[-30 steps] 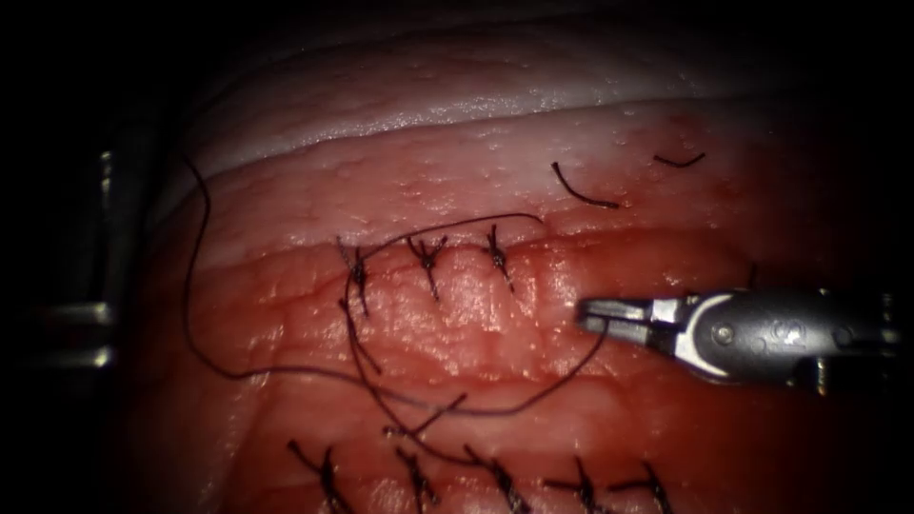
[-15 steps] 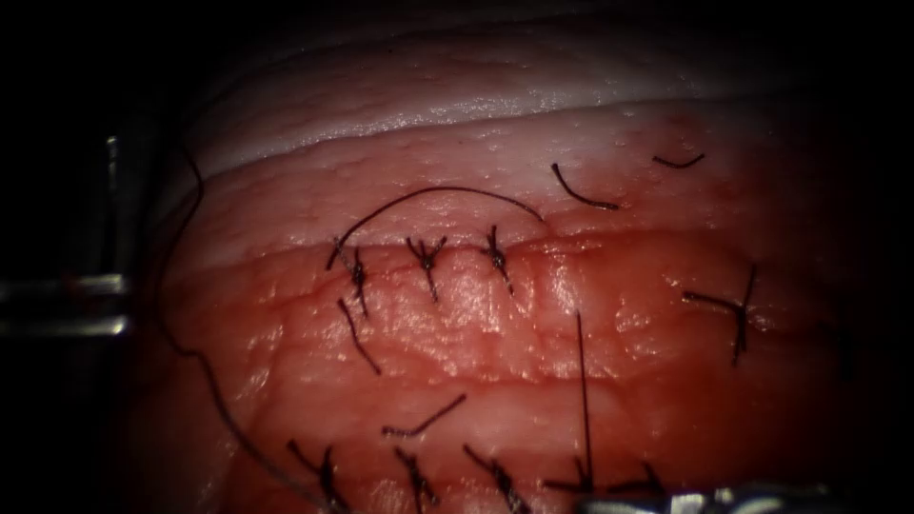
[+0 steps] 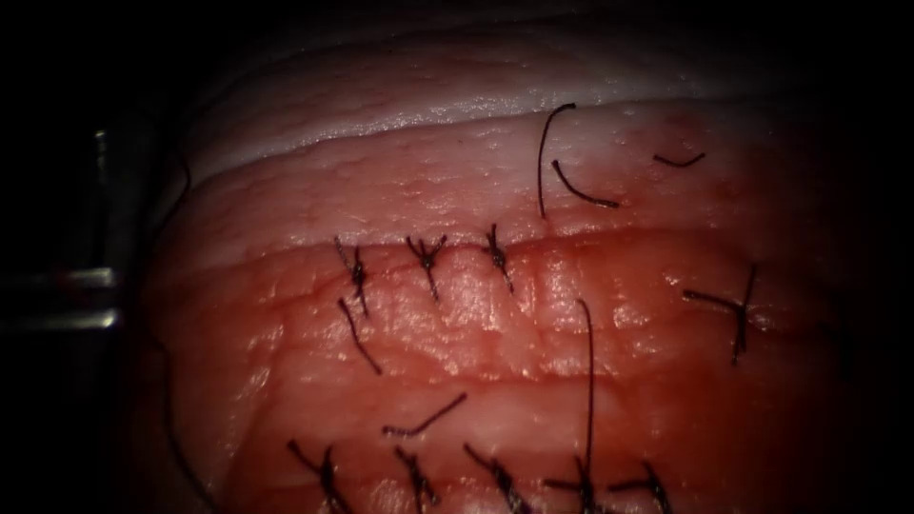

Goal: Wound Closure
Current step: Release needle from left end-effector

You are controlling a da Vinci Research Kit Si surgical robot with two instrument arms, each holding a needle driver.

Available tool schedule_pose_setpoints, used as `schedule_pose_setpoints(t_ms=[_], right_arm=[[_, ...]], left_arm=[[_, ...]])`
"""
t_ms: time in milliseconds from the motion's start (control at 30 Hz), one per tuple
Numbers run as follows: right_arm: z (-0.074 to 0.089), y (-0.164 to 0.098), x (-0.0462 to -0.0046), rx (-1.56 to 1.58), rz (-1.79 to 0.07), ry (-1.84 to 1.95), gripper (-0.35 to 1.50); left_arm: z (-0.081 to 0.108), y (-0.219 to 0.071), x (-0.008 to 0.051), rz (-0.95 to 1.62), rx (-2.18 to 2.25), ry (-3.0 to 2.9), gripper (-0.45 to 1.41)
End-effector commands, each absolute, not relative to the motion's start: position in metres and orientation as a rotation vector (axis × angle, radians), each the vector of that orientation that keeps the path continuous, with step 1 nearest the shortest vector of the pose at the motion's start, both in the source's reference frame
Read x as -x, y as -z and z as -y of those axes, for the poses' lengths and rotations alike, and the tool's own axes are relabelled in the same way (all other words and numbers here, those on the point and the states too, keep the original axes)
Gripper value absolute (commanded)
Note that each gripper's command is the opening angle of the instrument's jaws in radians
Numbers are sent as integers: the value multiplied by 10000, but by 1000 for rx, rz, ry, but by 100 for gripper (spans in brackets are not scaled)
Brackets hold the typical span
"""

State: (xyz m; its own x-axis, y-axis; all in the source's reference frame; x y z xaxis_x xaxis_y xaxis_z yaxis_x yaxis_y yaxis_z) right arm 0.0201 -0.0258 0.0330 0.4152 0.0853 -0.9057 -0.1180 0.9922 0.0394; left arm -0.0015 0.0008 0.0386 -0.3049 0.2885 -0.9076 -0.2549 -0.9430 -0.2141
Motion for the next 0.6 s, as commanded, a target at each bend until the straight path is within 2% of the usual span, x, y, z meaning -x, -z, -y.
schedule_pose_setpoints(t_ms=[33, 267, 600], right_arm=[[244, -349, -196, 59, -1143, -134, 118], [203, -404, -174, 150, -1118, -144, 126], [172, -487, -179, 216, -1066, -138, 138]], left_arm=[[-12, -393, 17, 18, 1595, -2297, -45], [-29, -414, -8, -72, 1508, -2313, -45], [-45, -448, 10, -98, 1483, -2305, -45]])
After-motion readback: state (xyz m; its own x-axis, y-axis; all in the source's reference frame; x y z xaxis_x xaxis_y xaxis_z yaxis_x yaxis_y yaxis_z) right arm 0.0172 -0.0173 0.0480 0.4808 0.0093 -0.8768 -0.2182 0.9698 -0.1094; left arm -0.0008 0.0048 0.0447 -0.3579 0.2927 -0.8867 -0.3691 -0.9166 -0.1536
